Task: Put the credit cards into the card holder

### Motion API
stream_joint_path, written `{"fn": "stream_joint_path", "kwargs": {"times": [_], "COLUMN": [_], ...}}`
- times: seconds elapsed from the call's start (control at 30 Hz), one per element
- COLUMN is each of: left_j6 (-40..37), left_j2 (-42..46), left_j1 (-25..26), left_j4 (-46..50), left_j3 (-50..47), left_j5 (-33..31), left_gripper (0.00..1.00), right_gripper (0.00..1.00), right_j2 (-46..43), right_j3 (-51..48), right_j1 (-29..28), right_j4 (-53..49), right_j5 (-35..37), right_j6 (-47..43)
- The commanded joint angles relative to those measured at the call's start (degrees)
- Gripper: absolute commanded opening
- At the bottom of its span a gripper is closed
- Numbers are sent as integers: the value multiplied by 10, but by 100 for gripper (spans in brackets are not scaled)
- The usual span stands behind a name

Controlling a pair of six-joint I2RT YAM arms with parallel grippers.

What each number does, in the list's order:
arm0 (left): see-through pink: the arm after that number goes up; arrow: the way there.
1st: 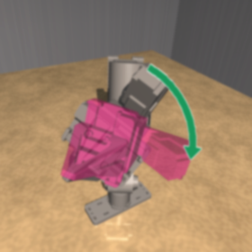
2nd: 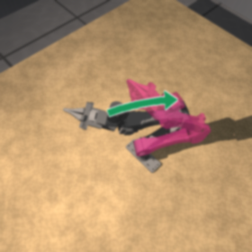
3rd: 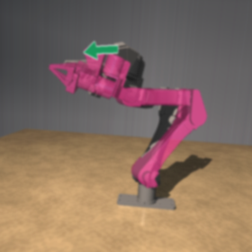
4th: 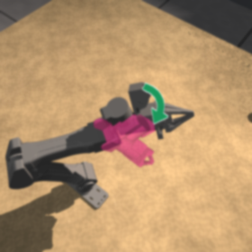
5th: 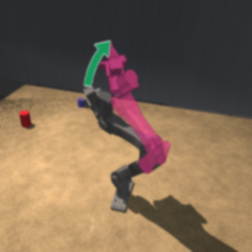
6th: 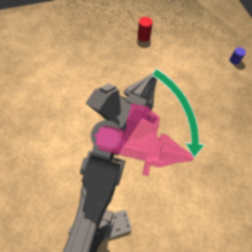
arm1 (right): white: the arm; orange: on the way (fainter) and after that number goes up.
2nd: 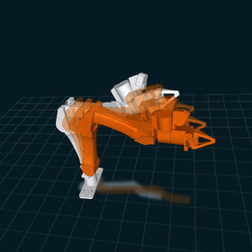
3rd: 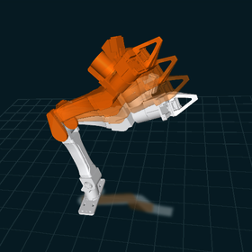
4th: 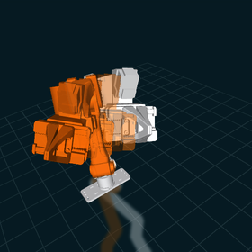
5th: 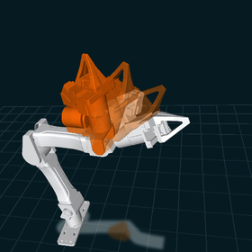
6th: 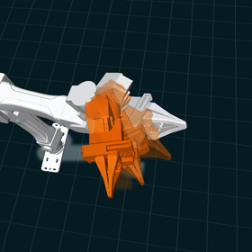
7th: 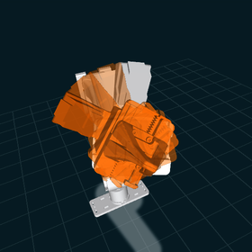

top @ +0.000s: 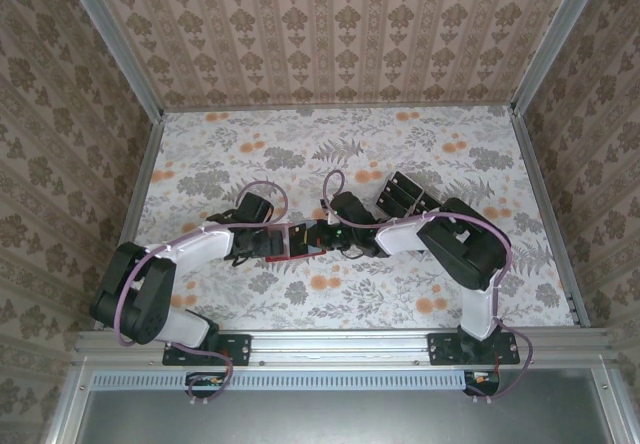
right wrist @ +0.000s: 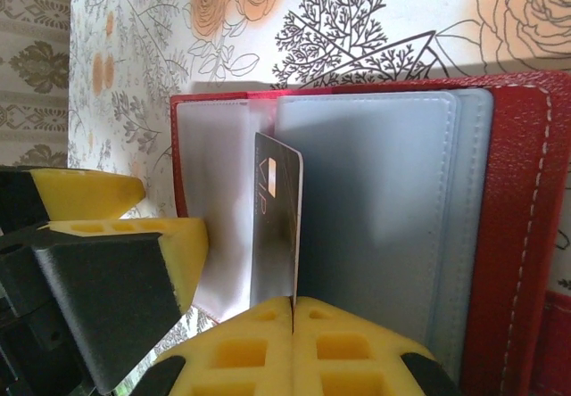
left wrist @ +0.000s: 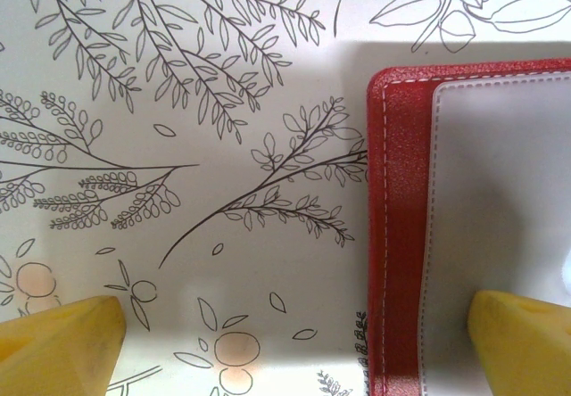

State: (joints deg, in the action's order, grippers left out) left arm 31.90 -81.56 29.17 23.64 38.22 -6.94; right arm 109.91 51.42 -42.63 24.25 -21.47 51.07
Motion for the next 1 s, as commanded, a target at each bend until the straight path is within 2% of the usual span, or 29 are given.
{"fn": "stream_joint_path", "kwargs": {"times": [0.0,0.5,0.97], "left_j6": [-3,-2,-3], "left_j2": [2,3,2], "left_j1": [-1,1,2], "left_j4": [15,14,14], "left_j3": [-10,-10,-10], "left_j5": [-14,-15,-15], "left_gripper": [100,100,100], "right_gripper": [0,0,0], "right_j2": [20,8,28], "right_j3": [13,2,17], "right_j1": [-1,22,14], "right_j4": [-3,2,6], "right_j5": [4,13,-10], "right_j6": [3,11,14]}}
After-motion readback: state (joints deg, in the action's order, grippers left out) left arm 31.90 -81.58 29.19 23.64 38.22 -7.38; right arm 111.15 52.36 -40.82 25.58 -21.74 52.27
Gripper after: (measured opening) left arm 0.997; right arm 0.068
